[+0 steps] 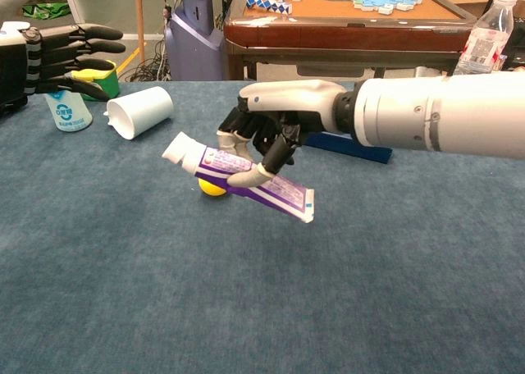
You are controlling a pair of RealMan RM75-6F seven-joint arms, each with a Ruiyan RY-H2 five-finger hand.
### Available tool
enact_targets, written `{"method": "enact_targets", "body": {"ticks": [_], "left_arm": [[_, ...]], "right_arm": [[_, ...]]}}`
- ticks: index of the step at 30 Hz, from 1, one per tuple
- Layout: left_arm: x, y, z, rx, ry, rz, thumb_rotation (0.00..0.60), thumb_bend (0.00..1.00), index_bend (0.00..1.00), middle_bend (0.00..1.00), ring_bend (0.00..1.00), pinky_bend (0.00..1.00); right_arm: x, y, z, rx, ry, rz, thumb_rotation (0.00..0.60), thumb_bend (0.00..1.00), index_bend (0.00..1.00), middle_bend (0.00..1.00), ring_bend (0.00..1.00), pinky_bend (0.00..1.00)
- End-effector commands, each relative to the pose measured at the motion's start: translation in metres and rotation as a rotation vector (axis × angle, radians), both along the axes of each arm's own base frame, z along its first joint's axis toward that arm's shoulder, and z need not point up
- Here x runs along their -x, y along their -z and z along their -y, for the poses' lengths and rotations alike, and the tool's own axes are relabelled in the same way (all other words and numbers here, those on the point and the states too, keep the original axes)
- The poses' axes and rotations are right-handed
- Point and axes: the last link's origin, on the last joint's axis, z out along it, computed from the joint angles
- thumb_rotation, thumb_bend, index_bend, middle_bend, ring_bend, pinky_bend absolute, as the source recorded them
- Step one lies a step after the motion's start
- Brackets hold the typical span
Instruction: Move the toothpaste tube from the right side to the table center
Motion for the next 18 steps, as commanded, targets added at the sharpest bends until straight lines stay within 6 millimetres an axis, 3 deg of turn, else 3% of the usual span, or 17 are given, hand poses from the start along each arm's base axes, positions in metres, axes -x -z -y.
{"method": "enact_targets", "body": {"ticks": [1, 18], "left_arm": [[-0.003, 0.004, -0.002, -0.013, 0.01, 0.012, 0.0, 0.02, 0.0, 0.0, 0.0, 0.1], [-0.022, 0.03, -0.008, -0.086, 0.131, 0.017, 0.0, 0.01, 0.0, 0.0, 0.0, 0.08]], "right_arm": [[-0.008, 0.007, -0.001, -0.025, 0.018, 0.041, 0.6, 0.9, 0.97, 0.85, 0.78, 0.68], [-0.037, 0.041, -0.011, -0.077, 0.048, 0.213, 0.6, 0.9, 0.98, 0.86, 0.78, 0.68]]}}
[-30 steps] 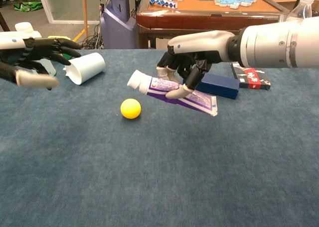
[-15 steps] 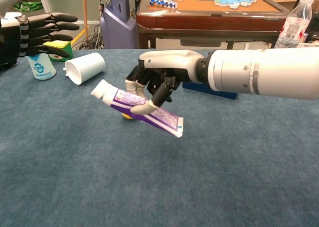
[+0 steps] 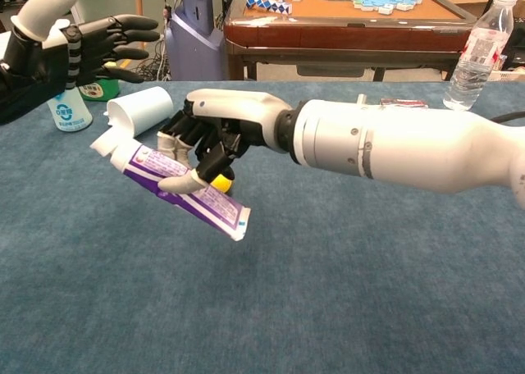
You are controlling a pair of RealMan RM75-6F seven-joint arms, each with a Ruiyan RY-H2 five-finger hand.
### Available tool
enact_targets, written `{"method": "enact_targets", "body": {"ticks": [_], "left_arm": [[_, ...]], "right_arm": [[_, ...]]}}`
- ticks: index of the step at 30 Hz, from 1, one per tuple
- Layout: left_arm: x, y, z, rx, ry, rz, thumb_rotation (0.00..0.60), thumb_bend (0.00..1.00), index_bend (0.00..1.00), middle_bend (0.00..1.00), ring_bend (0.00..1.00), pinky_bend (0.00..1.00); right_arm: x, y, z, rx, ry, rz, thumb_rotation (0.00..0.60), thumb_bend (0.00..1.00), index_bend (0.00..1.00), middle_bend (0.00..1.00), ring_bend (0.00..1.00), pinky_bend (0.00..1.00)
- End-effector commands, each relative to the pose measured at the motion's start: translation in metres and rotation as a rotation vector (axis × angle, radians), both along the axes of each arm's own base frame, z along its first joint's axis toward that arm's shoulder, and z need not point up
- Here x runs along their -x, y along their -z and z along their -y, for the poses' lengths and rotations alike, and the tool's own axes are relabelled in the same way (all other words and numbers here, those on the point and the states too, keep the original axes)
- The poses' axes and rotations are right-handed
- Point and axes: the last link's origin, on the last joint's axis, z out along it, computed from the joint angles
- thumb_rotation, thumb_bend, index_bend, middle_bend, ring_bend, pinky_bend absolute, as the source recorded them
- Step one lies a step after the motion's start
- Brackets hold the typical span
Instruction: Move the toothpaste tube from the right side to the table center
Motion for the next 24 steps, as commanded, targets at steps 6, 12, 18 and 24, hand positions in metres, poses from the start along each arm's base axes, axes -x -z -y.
{"method": "enact_targets", "body": {"ticks": [6, 12, 18, 24], "left_arm": [[-0.005, 0.006, -0.003, -0.032, 0.057, -0.03, 0.0, 0.01, 0.0, 0.0, 0.0, 0.05], [-0.007, 0.01, -0.004, -0.047, 0.104, -0.059, 0.0, 0.01, 0.0, 0.0, 0.0, 0.05], [-0.011, 0.014, -0.005, -0.048, 0.111, -0.045, 0.0, 0.01, 0.0, 0.0, 0.0, 0.04], [-0.012, 0.015, -0.006, -0.039, 0.092, 0.007, 0.0, 0.01, 0.0, 0.0, 0.0, 0.03]], "right_arm": [[-0.013, 0.017, -0.002, -0.004, 0.0, 0.061, 0.6, 0.9, 0.98, 0.86, 0.78, 0.68], [-0.023, 0.022, -0.001, 0.006, -0.009, 0.1, 0.6, 0.9, 0.98, 0.86, 0.78, 0.68], [-0.026, 0.024, 0.001, 0.011, 0.005, 0.129, 0.6, 0.9, 0.98, 0.86, 0.78, 0.68], [-0.026, 0.026, 0.003, 0.014, 0.02, 0.157, 0.6, 0.9, 0.98, 0.86, 0.78, 0.68]]}}
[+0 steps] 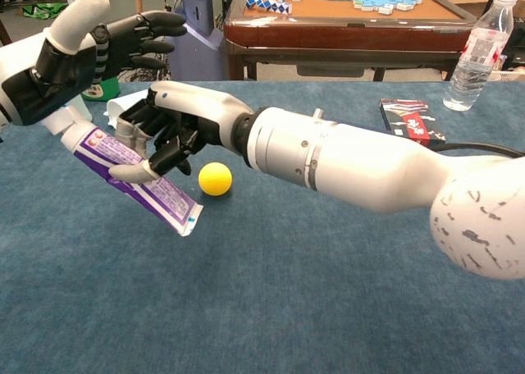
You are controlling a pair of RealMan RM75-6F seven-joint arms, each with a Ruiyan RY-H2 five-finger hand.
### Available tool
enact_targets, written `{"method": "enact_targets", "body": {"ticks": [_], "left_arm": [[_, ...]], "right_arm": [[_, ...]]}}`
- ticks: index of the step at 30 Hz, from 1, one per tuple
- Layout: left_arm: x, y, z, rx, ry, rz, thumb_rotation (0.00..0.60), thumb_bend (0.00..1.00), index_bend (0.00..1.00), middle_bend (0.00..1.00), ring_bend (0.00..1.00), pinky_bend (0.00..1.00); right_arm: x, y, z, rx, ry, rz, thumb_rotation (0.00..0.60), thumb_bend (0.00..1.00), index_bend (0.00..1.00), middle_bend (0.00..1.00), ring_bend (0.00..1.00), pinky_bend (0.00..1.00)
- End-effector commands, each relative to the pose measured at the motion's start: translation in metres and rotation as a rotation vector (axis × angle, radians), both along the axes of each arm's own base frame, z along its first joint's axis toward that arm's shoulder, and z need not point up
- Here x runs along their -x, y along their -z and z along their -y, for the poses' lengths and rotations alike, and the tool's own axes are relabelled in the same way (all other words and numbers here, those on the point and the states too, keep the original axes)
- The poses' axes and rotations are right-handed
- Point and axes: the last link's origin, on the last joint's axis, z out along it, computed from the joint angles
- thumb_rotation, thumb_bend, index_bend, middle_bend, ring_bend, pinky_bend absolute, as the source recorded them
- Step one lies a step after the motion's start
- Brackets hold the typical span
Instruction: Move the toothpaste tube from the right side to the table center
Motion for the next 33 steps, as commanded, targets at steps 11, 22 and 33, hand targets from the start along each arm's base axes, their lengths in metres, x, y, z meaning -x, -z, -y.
{"method": "enact_targets", "body": {"ticks": [11, 22, 33], "left_arm": [[-0.0006, 0.0026, -0.0011, 0.023, -0.015, 0.073, 0.0, 0.01, 0.0, 0.0, 0.0, 0.03], [0.0009, 0.0066, -0.0009, 0.016, -0.006, 0.112, 0.0, 0.0, 0.0, 0.0, 0.0, 0.03], [-0.0005, 0.0087, -0.0003, 0.027, -0.007, 0.144, 0.0, 0.0, 0.0, 0.0, 0.0, 0.03]], "right_arm": [[-0.0029, 0.0052, 0.0042, -0.014, 0.025, 0.039, 0.6, 0.9, 0.99, 0.86, 0.79, 0.68], [-0.0051, 0.0074, 0.0073, -0.024, 0.042, 0.054, 0.6, 0.9, 0.99, 0.86, 0.79, 0.68], [-0.006, 0.0067, 0.0087, -0.027, 0.043, 0.06, 0.6, 0.9, 0.99, 0.86, 0.79, 0.68]]}}
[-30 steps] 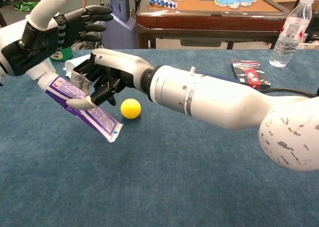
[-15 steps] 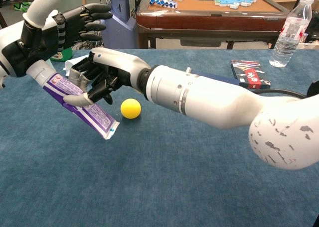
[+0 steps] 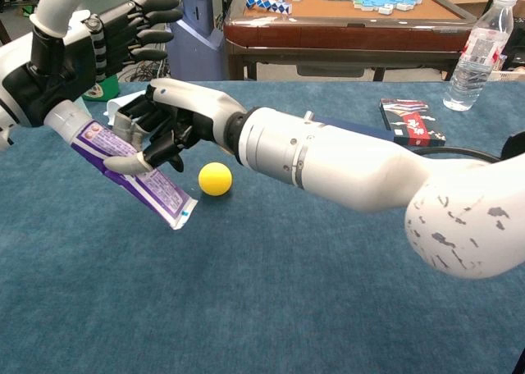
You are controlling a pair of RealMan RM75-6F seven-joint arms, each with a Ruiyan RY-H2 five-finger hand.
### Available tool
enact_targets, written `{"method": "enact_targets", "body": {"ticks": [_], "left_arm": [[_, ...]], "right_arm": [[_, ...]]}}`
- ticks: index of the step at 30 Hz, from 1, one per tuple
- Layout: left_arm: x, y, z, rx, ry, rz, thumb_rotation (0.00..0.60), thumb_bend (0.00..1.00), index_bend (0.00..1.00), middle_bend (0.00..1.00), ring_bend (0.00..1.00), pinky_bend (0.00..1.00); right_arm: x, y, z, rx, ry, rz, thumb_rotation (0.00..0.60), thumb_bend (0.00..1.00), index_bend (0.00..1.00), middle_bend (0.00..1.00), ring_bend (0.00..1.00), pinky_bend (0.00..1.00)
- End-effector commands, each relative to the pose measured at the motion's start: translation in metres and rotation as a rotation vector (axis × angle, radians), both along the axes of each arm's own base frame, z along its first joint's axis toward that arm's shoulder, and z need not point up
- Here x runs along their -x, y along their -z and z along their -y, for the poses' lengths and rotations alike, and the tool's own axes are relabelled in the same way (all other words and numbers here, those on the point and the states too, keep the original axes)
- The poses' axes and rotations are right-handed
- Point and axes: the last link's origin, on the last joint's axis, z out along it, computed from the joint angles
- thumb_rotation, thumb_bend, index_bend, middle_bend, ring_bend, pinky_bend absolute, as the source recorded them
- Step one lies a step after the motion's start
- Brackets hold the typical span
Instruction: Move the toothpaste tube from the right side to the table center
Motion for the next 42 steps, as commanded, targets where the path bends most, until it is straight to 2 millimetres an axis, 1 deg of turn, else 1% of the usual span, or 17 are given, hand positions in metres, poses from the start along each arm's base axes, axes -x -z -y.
{"method": "enact_targets", "body": {"ticks": [1, 10, 14, 19, 23, 25, 28, 31, 33, 36, 37, 39, 42], "left_arm": [[0.0, 0.0, 0.0, 0.002, 0.002, -0.005, 0.0, 0.0, 0.0, 0.0, 0.0, 0.03], [0.001, 0.002, 0.001, 0.021, 0.0, -0.008, 0.0, 0.0, 0.0, 0.0, 0.0, 0.03], [0.002, -0.003, 0.0, -0.002, 0.008, -0.023, 0.0, 0.0, 0.0, 0.0, 0.0, 0.03], [0.009, -0.016, -0.002, -0.04, 0.003, -0.052, 0.0, 0.0, 0.0, 0.0, 0.0, 0.03], [0.02, -0.029, -0.004, -0.074, -0.011, -0.109, 0.0, 0.0, 0.0, 0.0, 0.0, 0.03], [0.025, -0.034, -0.004, -0.082, -0.02, -0.128, 0.0, 0.0, 0.0, 0.0, 0.0, 0.03], [0.031, -0.039, -0.002, -0.093, -0.04, -0.153, 0.0, 0.0, 0.0, 0.0, 0.0, 0.03], [0.036, -0.043, 0.001, -0.101, -0.058, -0.166, 0.0, 0.0, 0.0, 0.0, 0.0, 0.03], [0.039, -0.045, 0.002, -0.104, -0.068, -0.175, 0.0, 0.0, 0.0, 0.0, 0.0, 0.03], [0.042, -0.047, 0.005, -0.107, -0.075, -0.188, 0.0, 0.0, 0.0, 0.0, 0.0, 0.03], [0.042, -0.047, 0.006, -0.108, -0.076, -0.192, 0.0, 0.0, 0.0, 0.0, 0.0, 0.03], [0.043, -0.048, 0.008, -0.108, -0.078, -0.198, 0.0, 0.0, 0.0, 0.0, 0.0, 0.03], [0.044, -0.05, 0.01, -0.113, -0.08, -0.204, 0.0, 0.0, 0.0, 0.0, 0.0, 0.03]], "right_arm": [[0.001, 0.0, 0.001, 0.0, -0.001, -0.005, 0.6, 0.9, 0.99, 0.86, 0.79, 0.68], [0.003, 0.0, 0.001, -0.001, -0.005, -0.016, 0.6, 0.9, 0.99, 0.86, 0.79, 0.68], [0.009, -0.002, -0.001, 0.002, -0.037, -0.064, 0.6, 0.9, 0.99, 0.86, 0.79, 0.68], [0.029, -0.011, 0.001, 0.013, -0.099, -0.218, 0.6, 0.9, 0.99, 0.86, 0.79, 0.68], [0.043, -0.021, 0.012, 0.037, -0.154, -0.378, 0.6, 0.89, 0.99, 0.86, 0.78, 0.68], [0.047, -0.024, 0.016, 0.061, -0.18, -0.437, 0.6, 0.88, 0.99, 0.84, 0.76, 0.66], [0.053, -0.024, 0.021, 0.091, -0.219, -0.527, 0.6, 0.84, 0.98, 0.8, 0.72, 0.6], [0.059, -0.021, 0.023, 0.119, -0.242, -0.591, 0.6, 0.77, 0.92, 0.75, 0.63, 0.51], [0.063, -0.019, 0.023, 0.139, -0.253, -0.62, 0.6, 0.7, 0.85, 0.69, 0.57, 0.44], [0.066, -0.018, 0.022, 0.168, -0.263, -0.641, 0.6, 0.6, 0.76, 0.62, 0.48, 0.37], [0.067, -0.018, 0.021, 0.174, -0.264, -0.645, 0.6, 0.58, 0.74, 0.61, 0.47, 0.36], [0.069, -0.019, 0.021, 0.194, -0.269, -0.658, 0.6, 0.53, 0.66, 0.56, 0.43, 0.34], [0.07, -0.023, 0.021, 0.213, -0.265, -0.661, 0.6, 0.47, 0.6, 0.51, 0.38, 0.32]]}}
